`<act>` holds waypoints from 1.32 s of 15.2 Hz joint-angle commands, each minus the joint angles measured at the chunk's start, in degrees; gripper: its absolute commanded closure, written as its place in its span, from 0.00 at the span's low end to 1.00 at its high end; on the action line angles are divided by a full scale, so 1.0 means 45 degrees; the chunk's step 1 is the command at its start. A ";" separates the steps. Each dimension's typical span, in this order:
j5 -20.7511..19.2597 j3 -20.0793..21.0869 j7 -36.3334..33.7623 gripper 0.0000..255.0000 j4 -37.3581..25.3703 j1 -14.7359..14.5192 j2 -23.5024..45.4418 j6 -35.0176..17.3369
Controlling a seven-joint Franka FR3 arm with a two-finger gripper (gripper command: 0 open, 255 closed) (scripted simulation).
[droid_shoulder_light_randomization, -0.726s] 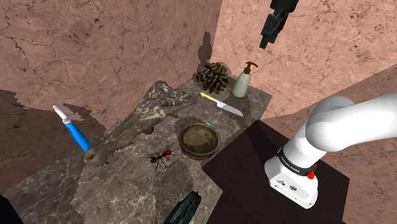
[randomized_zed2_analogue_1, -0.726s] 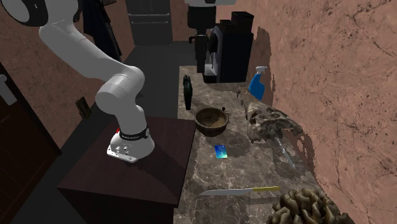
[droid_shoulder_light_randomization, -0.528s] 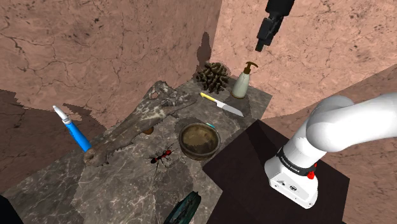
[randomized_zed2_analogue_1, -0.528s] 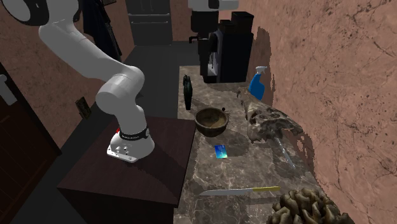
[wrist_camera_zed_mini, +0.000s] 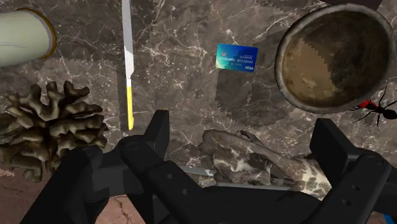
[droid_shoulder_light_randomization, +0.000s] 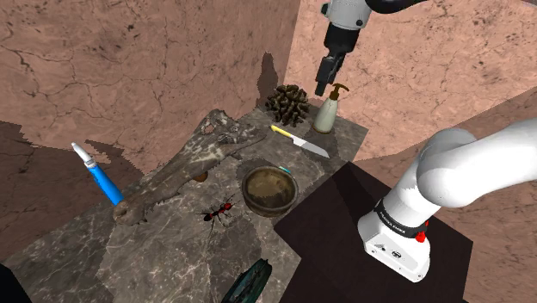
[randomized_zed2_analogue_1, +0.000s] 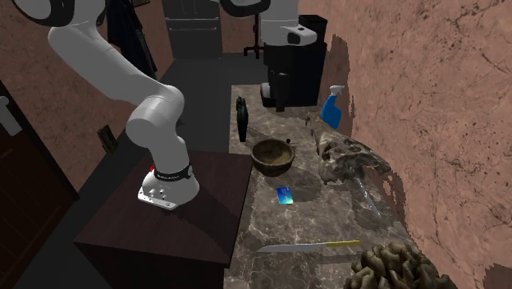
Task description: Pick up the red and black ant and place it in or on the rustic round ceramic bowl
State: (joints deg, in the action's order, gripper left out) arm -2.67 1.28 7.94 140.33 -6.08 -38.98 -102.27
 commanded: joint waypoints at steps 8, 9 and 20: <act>0.0362 0.1314 -0.0274 0.00 0.1204 -0.1131 0.2085 -0.3514; 0.0371 0.1472 -0.0321 0.00 0.1268 -0.1241 0.2394 -0.3908; -0.0561 0.3286 -0.1409 0.00 0.1069 -0.2085 0.6545 -0.7981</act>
State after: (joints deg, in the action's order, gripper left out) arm -4.49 15.24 2.37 145.17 -15.10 -11.14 -136.52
